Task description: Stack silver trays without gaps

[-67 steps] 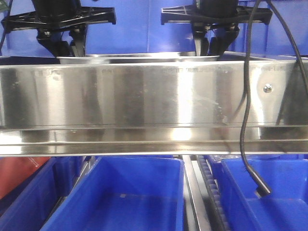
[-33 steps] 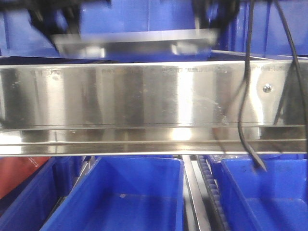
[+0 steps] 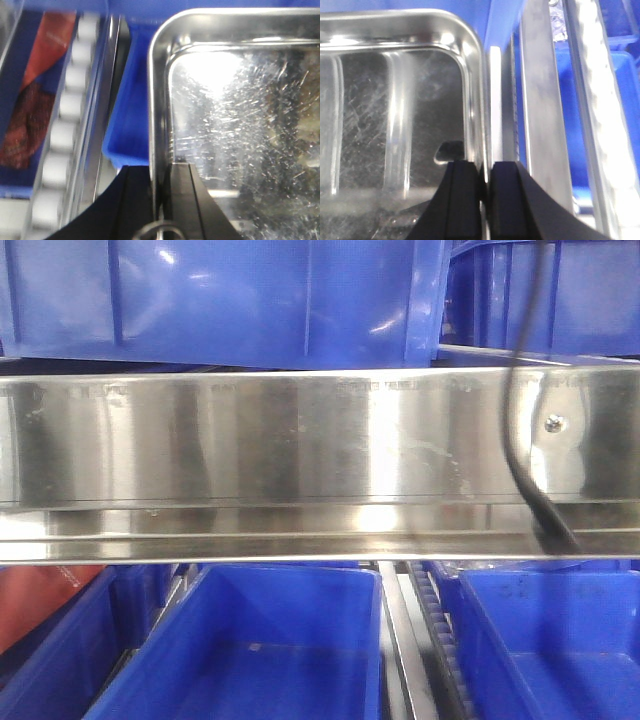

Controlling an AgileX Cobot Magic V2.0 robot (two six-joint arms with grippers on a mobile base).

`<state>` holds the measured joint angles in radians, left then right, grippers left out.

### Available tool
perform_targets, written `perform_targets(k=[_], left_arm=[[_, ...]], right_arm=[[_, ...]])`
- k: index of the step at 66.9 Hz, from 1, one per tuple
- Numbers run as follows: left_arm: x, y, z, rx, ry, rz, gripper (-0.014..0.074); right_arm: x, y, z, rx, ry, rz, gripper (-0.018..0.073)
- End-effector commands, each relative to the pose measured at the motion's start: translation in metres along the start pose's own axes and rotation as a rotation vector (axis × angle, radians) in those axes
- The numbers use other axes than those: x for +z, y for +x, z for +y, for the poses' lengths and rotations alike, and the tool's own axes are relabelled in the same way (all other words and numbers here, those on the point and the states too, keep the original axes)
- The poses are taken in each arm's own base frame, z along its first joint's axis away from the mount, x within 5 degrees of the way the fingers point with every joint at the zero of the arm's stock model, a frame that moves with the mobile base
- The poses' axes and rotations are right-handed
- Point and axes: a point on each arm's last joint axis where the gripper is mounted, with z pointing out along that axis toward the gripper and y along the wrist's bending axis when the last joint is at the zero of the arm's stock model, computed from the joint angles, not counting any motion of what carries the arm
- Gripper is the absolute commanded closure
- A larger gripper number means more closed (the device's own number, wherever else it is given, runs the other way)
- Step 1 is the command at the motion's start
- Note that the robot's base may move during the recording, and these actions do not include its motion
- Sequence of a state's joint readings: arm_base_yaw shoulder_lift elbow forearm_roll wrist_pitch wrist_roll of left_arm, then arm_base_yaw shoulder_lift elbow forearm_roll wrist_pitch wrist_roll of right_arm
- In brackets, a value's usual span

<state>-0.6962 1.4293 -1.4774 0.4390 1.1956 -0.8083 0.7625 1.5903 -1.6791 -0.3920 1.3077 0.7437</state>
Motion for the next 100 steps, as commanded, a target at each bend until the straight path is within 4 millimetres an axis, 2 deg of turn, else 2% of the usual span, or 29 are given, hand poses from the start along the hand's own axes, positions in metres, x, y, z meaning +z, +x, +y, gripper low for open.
perform_targets(k=[1,13,23,30,34,77,100], left_arm=[[-0.009,0.023,-0.012,-0.013,0.107,0.003,0.0613],[-0.023,0.056,-0.009,-0.026,0.136,0.017,0.0613],[-0.045,0.072,-0.008,-0.049,0.193,-0.020,0.0613],[-0.059,0.074,-0.006,-0.038,0.214,-0.089,0.0613],[-0.062,0.073,-0.006,-0.030,0.214,-0.115,0.0613],[-0.062,0.068,-0.005,-0.010,0.193,-0.174,0.0613],[-0.062,0.070,-0.006,-0.014,0.204,-0.151,0.0613]], right_arm=[[-0.014,0.015,0.014,0.009,-0.109,-0.051,0.0583],[-0.027,0.055,0.009,0.017,-0.147,-0.039,0.0583],[-0.046,0.072,-0.003,0.010,-0.169,-0.047,0.0583],[-0.058,0.075,-0.010,0.008,-0.182,-0.095,0.0583],[-0.058,0.075,-0.011,0.008,-0.181,-0.097,0.0583],[-0.058,0.074,-0.010,0.006,-0.184,-0.107,0.0583],[-0.058,0.072,-0.008,0.022,-0.199,-0.127,0.0583]])
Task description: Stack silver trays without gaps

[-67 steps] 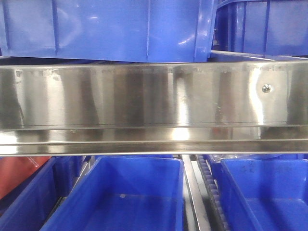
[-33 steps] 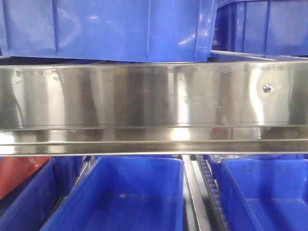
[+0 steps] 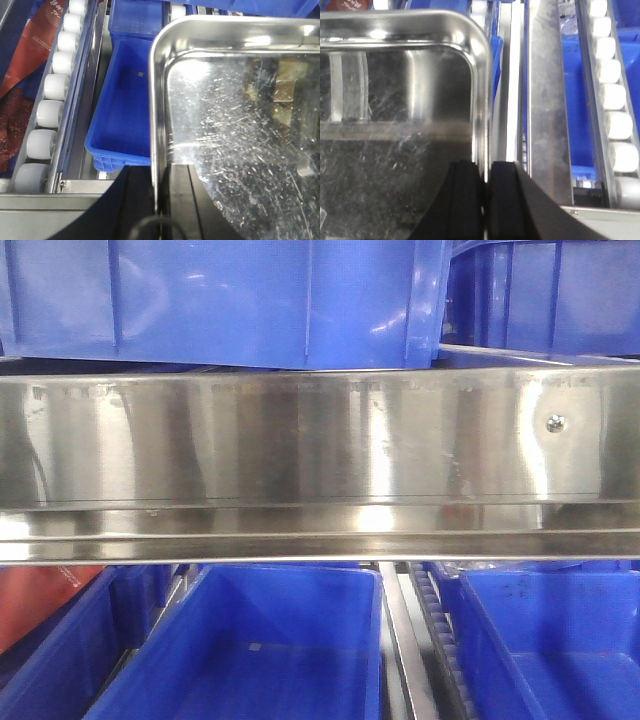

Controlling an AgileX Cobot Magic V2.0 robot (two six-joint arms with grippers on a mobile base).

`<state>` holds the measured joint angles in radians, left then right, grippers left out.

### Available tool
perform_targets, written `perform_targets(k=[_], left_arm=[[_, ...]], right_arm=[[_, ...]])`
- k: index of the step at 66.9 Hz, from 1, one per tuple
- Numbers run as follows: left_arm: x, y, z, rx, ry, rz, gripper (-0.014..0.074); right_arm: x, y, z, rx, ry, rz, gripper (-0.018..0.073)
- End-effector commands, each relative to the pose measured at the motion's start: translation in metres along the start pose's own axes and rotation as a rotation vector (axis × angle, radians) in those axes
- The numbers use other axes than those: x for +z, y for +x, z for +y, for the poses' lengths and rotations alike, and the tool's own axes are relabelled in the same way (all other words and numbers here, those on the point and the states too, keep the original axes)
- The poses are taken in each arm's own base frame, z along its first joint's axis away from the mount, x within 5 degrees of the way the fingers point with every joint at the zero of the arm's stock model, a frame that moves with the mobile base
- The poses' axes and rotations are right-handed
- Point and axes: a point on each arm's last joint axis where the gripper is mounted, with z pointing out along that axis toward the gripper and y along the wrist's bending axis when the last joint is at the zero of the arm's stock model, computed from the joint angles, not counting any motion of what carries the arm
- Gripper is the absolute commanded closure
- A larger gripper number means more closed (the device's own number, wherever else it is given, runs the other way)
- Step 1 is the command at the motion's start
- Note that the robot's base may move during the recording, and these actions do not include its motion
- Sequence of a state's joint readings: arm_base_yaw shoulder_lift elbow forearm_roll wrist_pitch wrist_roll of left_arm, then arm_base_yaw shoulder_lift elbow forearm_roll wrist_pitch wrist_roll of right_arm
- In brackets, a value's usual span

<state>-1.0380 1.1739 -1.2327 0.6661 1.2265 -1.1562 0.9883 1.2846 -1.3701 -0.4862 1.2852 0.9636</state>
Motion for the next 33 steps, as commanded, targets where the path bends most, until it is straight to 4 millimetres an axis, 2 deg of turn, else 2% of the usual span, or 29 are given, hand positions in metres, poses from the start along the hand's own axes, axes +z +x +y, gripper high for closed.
perform_targets(k=[1,17,33], left_arm=[[-0.003,0.000,-0.011,-0.001,0.109,-0.007,0.0613],[-0.003,0.001,-0.011,-0.004,0.111,-0.002,0.0613],[-0.003,0.005,-0.013,0.000,0.128,0.047,0.0613]], right_arm=[[-0.002,-0.003,0.011,0.023,-0.107,-0.050,0.0583],[0.014,0.009,0.008,0.030,-0.054,-0.007,0.0583],[0.012,0.006,0.012,0.030,-0.101,-0.045,0.0583]])
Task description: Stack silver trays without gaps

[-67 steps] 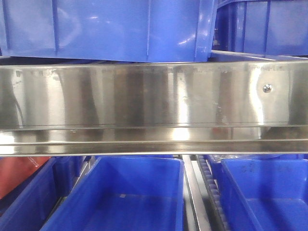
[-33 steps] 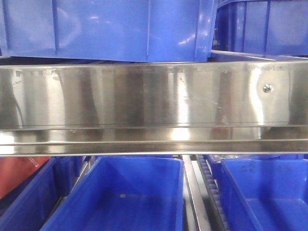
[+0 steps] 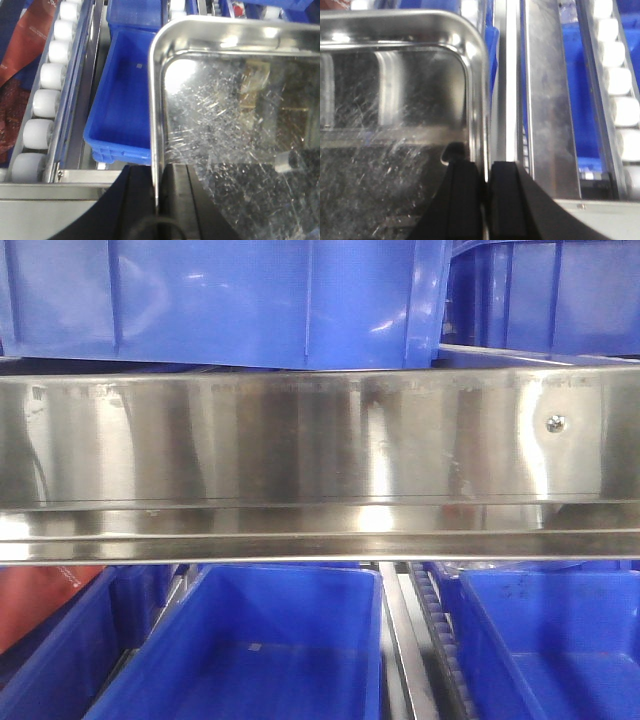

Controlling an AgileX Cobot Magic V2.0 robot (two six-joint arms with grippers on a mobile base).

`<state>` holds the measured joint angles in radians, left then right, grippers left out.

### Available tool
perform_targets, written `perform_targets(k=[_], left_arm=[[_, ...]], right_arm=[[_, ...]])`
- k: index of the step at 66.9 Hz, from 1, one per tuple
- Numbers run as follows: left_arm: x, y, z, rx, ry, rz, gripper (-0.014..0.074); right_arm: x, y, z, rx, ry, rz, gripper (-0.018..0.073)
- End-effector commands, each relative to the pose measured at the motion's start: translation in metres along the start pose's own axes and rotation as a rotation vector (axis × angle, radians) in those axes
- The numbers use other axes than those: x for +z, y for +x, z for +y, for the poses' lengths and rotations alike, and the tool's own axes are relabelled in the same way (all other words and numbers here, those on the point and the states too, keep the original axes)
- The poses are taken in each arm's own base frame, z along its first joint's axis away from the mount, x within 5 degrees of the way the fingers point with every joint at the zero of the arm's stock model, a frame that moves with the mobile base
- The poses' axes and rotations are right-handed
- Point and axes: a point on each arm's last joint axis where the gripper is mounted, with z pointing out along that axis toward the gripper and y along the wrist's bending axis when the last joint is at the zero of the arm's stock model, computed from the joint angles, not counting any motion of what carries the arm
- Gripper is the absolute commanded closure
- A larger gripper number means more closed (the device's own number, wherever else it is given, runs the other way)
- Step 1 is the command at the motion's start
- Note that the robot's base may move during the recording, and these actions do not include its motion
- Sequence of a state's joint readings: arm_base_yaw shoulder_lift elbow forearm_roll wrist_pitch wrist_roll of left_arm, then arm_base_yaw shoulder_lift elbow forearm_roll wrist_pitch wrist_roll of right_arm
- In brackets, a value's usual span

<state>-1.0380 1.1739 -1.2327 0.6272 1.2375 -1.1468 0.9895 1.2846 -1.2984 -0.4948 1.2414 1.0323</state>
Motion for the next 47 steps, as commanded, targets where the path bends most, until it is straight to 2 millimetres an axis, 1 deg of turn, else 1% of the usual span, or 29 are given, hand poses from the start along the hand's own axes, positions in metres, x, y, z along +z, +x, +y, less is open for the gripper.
perform_targets(k=[1,24,47], left_arm=[[-0.0025,0.0019,-0.0124,0.004,0.122,0.010,0.0613],[0.0015,-0.0014,-0.0053,-0.025,0.081,0.023,0.0613],[0.0011,-0.0032,-0.0082,-0.022,0.112,0.001,0.0613]], right_arm=[[-0.0033,-0.0042,0.0110,-0.003,-0.116,-0.056,0.0583],[-0.0033,-0.0042,0.0110,-0.003,-0.116,-0.056,0.0583],[-0.0035,-0.0047,0.0119,-0.003,-0.126,-0.061,0.0583]])
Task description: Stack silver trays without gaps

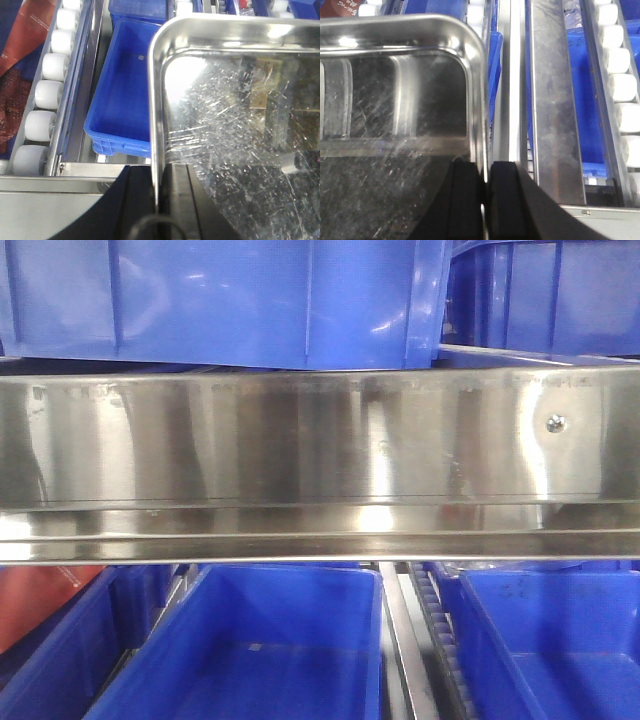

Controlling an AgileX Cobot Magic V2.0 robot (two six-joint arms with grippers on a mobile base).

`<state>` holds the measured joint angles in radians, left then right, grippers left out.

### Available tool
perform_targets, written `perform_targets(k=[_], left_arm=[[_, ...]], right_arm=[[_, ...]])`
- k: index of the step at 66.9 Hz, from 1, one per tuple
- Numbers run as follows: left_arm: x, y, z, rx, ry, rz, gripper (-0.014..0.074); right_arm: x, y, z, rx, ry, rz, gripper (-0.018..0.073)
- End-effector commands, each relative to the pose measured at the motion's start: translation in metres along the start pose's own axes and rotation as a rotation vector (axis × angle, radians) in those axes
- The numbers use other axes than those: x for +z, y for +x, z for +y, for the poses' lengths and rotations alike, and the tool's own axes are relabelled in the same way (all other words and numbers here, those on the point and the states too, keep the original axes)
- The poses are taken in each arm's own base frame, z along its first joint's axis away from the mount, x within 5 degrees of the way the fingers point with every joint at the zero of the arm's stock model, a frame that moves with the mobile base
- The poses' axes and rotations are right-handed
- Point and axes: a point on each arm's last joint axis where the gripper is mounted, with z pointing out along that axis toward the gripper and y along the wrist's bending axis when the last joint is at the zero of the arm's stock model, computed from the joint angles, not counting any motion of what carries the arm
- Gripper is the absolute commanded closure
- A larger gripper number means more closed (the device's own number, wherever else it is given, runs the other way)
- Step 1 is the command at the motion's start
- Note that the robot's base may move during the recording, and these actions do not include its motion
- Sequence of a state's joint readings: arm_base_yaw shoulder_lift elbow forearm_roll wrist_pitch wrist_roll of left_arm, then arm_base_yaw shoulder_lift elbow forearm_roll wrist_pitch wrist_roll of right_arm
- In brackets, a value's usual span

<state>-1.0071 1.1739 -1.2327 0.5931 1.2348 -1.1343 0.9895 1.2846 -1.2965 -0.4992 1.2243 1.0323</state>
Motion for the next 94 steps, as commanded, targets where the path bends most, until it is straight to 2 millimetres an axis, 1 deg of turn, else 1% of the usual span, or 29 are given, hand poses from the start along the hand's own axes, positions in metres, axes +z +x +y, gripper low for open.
perform_targets(k=[1,17,94], left_arm=[[-0.0019,-0.0016,-0.0114,0.000,0.117,-0.022,0.0613],[-0.0019,-0.0016,-0.0114,0.000,0.117,-0.022,0.0613],[-0.0019,-0.0016,-0.0114,0.000,0.117,-0.022,0.0613]], right_arm=[[-0.0037,-0.0041,0.0110,0.000,-0.116,-0.051,0.0583],[-0.0041,-0.0053,0.0130,0.000,-0.139,-0.065,0.0583],[-0.0041,-0.0053,0.0130,0.000,-0.139,-0.065,0.0583]])
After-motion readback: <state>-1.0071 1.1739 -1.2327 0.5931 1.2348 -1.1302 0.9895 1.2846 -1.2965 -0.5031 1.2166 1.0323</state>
